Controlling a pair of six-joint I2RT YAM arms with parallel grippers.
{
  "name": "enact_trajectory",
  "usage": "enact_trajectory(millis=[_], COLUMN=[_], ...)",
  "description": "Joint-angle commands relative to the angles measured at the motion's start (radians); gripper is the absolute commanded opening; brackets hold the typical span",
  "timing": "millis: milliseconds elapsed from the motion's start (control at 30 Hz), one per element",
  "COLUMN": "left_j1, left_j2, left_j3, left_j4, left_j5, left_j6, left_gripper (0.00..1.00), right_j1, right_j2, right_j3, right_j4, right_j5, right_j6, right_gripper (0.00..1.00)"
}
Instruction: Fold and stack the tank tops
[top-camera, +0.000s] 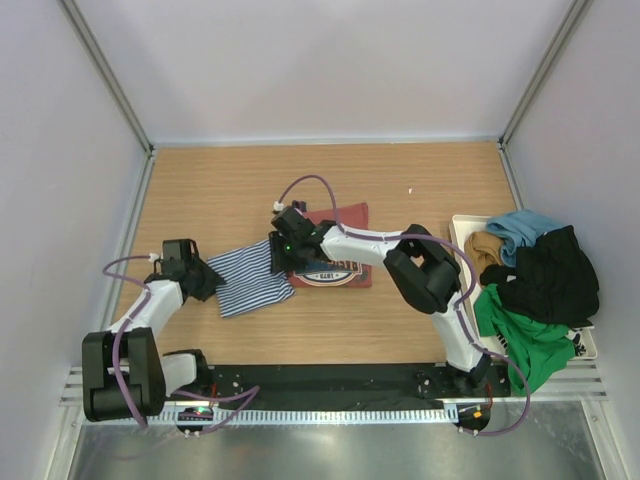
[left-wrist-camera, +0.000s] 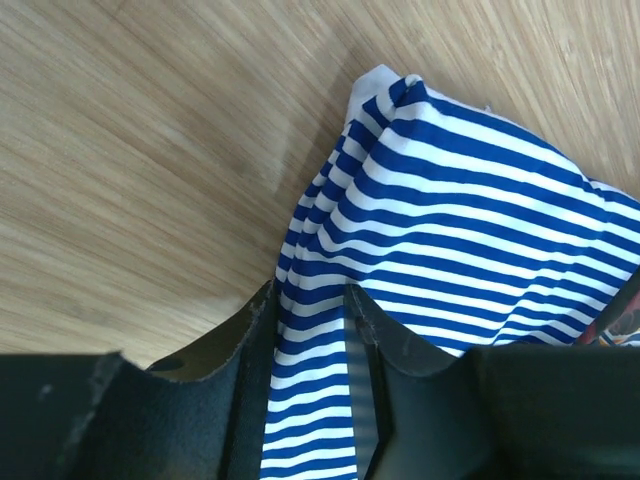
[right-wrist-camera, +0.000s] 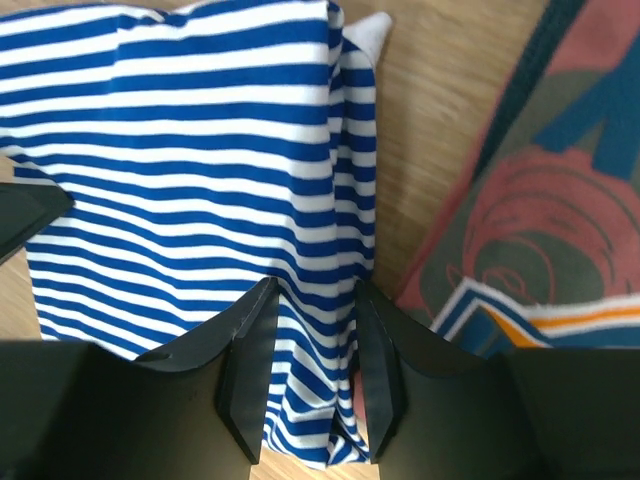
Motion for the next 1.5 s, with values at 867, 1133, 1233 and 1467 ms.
enact_trajectory(millis=[867,1133,1233,1467], left_j1=[-0.034,-0.163,-0.244,-0.410], left_j2=[-0.205,-0.088,-0.024,0.177], left_j3=[0.283,0.411,0.444,0.545], left_j4=[-0.174,-0.118,-0.066,0.045], left_j5=[0.111,0.118,0.079,0.052], left_j6=[-0.010,-0.039,-0.045,-0.062], left_gripper=[0.00,0.00,0.00,0.00], right_j1=[-0.010,-0.070,-0.111,-0.241], right_j2=[-0.164,-0.283,-0.343,-0.467], right_j3=[0.143,0.124,0.057,-0.115], right_j4=[-0.074,-0.177,-0.188,-0.194], right_j5=[-0.005,0.072,0.110,0.138], right_j6=[-0.052,-0.073,-0.073,-0.084], right_gripper=[0.01,0.01,0.01,0.01])
